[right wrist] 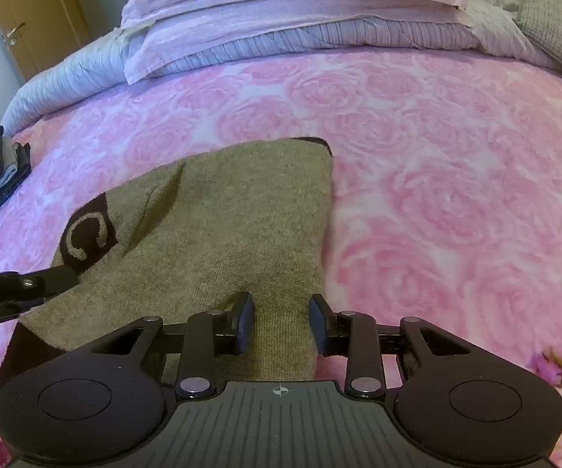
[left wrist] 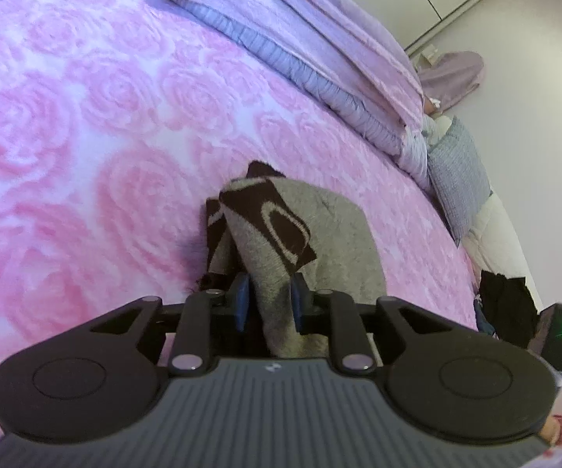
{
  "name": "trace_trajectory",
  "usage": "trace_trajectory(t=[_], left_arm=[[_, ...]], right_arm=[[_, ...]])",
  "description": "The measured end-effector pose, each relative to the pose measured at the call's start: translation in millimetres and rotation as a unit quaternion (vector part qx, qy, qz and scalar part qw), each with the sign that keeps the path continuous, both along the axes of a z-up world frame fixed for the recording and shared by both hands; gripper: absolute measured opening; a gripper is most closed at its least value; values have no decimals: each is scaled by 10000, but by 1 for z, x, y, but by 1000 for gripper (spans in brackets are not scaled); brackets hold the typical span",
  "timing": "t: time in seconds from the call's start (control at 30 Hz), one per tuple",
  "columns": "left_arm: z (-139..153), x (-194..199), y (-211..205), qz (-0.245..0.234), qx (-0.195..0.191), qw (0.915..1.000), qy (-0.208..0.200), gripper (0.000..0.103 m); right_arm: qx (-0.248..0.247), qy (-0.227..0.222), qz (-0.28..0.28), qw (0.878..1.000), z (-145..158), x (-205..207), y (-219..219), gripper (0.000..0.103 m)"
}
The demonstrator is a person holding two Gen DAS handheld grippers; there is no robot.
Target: Fold large clothes
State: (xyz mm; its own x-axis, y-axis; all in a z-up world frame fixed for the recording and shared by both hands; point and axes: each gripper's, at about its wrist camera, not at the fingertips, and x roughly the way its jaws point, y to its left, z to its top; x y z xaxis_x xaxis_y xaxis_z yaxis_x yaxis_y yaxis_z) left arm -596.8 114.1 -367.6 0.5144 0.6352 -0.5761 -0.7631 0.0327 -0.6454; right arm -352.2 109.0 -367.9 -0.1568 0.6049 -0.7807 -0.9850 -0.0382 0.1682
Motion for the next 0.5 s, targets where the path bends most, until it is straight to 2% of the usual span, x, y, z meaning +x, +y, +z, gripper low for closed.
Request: trace_trajectory(t=[0.07,0.17,0.3,0.37,0.4,0.43,0.5], left_arm=[[10,-5,-14,31,15,9999,-117,17],[25,-6,-39,19,90,9995,-306,17],[26,4,-65,-123,69,9983,-573,17],[16,17,-67,-123,-52,9991,-408,17],[9,22,-65,-103,-142,9994,-303,13],[1,27,-63,0,-207,9998,-35,9],[-9,36,-61,151,-214,9973,681,9]], right_arm=[[118,197,-66,9997,1,10,-8,34],[179,764,-263,9966,5,30,-26,38],[302,1263,-284,9911,5,46,-60,39],[335,1218,-203,9918,4,45,-66,39],[332,1177,-172,9923,4,43,-66,39],[327,1161,-139,9926,3,42,-65,39],[258,1227,-16,9921,-4,38,-61,39]])
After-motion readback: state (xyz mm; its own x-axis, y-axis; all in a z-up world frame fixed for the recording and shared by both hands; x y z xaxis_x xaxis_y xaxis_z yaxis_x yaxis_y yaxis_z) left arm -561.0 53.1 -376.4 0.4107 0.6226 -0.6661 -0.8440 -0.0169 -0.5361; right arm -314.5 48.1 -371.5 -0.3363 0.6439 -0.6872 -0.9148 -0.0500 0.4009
